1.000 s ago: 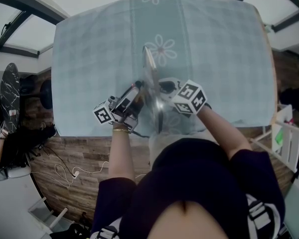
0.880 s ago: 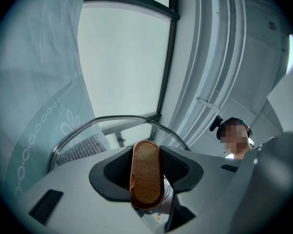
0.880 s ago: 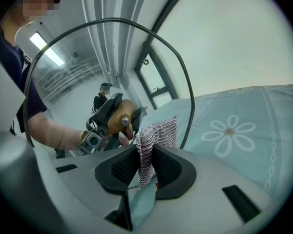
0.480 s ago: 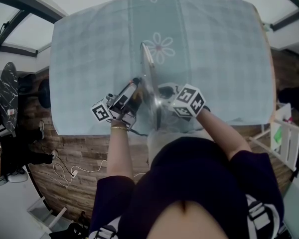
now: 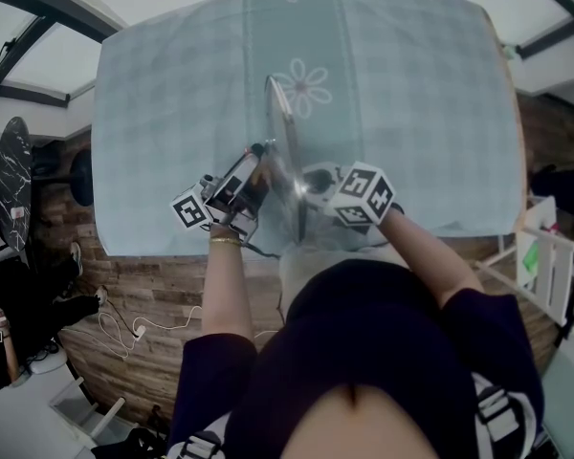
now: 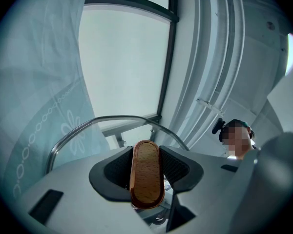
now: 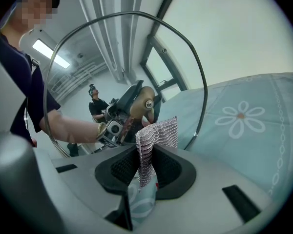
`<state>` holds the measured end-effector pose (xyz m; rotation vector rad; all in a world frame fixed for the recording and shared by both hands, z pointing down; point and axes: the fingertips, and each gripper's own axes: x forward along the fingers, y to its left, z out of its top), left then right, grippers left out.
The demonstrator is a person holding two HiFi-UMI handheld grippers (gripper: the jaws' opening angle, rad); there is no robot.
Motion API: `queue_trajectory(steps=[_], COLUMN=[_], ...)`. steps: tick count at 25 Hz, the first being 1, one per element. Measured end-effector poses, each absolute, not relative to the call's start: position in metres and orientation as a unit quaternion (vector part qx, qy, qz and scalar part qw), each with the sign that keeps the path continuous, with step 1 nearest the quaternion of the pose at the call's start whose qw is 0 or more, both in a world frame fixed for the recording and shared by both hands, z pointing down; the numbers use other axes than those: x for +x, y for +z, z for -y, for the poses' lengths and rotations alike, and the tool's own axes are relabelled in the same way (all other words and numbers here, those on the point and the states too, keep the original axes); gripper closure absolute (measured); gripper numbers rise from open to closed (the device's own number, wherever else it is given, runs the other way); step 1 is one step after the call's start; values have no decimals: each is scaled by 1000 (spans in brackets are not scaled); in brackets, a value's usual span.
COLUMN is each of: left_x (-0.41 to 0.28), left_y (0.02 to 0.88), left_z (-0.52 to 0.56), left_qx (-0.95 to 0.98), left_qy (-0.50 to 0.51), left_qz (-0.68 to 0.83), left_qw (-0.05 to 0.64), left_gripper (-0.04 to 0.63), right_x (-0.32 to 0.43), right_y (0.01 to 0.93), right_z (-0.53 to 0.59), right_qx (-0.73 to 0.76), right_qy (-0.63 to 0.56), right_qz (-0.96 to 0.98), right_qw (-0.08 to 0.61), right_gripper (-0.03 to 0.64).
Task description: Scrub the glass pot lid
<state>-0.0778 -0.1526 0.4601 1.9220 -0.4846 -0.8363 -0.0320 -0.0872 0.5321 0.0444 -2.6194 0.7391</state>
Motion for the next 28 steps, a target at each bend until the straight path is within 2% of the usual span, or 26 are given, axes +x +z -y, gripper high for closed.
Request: queue_trajectory(steps=[28], left_x=[-76], left_y=[458], left_z=[152], left_qx=[789], left_qy=[-332], left_qz=[218], left_qw=[468], left_gripper=[428], right_x=[-7], right_y=[506], right_z=[45], right_qx=[-38], right_qy=[271], right_qz=[940], right_qw=[204], right_gripper=[535])
